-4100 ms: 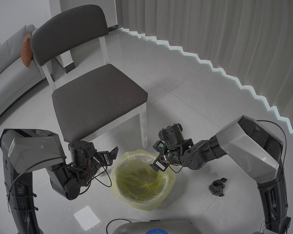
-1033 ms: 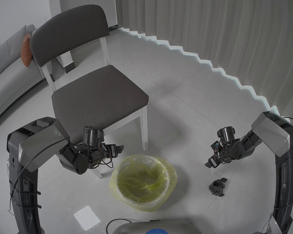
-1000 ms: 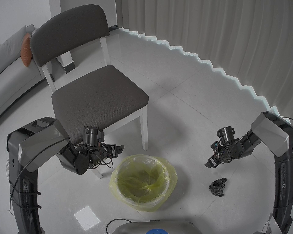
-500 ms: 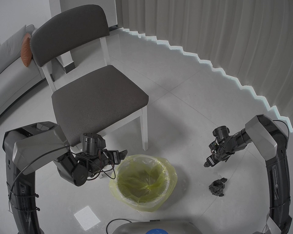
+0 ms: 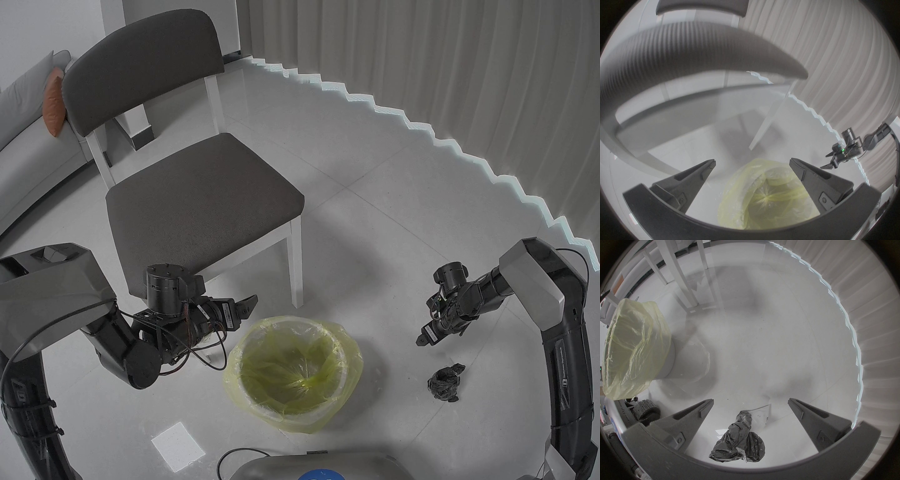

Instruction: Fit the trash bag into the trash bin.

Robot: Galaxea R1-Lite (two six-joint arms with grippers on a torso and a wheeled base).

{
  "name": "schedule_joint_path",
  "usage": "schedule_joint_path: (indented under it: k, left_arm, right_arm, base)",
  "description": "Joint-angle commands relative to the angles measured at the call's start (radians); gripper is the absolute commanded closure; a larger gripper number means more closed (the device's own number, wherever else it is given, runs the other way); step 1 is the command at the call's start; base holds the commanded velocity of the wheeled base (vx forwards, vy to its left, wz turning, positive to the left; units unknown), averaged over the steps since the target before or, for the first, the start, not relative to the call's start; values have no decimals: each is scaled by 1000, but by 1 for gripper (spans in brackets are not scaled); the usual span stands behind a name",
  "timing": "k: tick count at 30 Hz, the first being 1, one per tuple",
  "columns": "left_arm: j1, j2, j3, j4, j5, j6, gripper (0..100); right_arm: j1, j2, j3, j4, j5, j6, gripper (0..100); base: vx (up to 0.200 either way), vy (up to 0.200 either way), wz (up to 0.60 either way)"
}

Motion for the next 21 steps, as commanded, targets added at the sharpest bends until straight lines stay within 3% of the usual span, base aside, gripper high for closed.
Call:
schedule_joint_path:
  k: [1, 6, 17, 21]
  left_arm:
    - [3, -31, 16, -4, -2, 0, 0]
    - [5, -31, 20, -7, -1, -6, 0]
    - [-11, -29, 20, -10, 5, -12, 0]
    - [-15, -34, 26, -10, 7, -11, 0]
  right_arm:
    - [1, -6, 1, 1, -1, 1, 0]
    - [1, -7, 1, 3, -1, 1, 0]
    - [3, 3, -12, 1, -6, 1, 0]
    - [3, 57, -110, -20, -18, 14, 0]
  base:
    - [-200, 0, 0]
    - [-200, 0, 0]
    - [0, 0, 0]
    - [0, 0, 0]
